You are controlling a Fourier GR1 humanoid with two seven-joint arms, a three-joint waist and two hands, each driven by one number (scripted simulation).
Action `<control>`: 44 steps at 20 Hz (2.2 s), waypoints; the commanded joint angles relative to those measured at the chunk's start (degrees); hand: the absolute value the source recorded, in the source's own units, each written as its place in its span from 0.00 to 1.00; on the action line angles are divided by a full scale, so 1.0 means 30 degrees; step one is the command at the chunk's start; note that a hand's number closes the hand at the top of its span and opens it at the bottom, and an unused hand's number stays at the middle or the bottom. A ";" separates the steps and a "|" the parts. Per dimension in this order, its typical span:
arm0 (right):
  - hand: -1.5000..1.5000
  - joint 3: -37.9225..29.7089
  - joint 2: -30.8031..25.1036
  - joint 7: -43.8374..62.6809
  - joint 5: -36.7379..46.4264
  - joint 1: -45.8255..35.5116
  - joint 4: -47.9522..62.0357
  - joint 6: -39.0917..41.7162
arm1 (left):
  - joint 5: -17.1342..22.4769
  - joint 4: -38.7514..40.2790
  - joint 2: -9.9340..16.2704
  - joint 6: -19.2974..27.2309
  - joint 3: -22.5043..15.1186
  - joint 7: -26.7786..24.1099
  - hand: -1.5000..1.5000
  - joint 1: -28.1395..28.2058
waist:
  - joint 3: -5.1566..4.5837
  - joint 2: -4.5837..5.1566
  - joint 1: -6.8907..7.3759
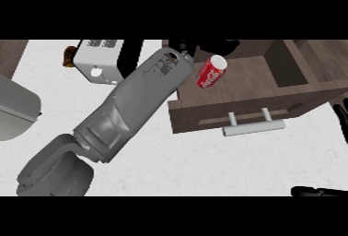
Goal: Pick up the can, place it into the drawer and close the drawer
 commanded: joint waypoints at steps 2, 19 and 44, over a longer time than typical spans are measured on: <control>0.00 -0.0142 -0.0172 -0.0464 -0.0266 0.0183 0.0501 0.0437 | 0.0379 0.0054 0.0000 0.1341 -0.0535 -0.0196 0.00 0.0143 | 0.0021 0.0062 -0.0347; 0.00 0.1349 -0.2443 -0.2325 0.5996 -0.0567 -0.1702 0.0456 | 0.3354 -0.1654 0.0000 0.1870 -0.0141 -0.1218 0.00 0.0414 | -0.0031 -0.0130 0.0510; 0.00 0.6528 -0.2381 -0.3913 2.1257 -0.4819 0.9319 -0.6355 | 0.2516 -0.3838 0.1645 0.2144 0.0252 0.0099 0.00 0.0850 | -0.0043 -0.0640 0.2740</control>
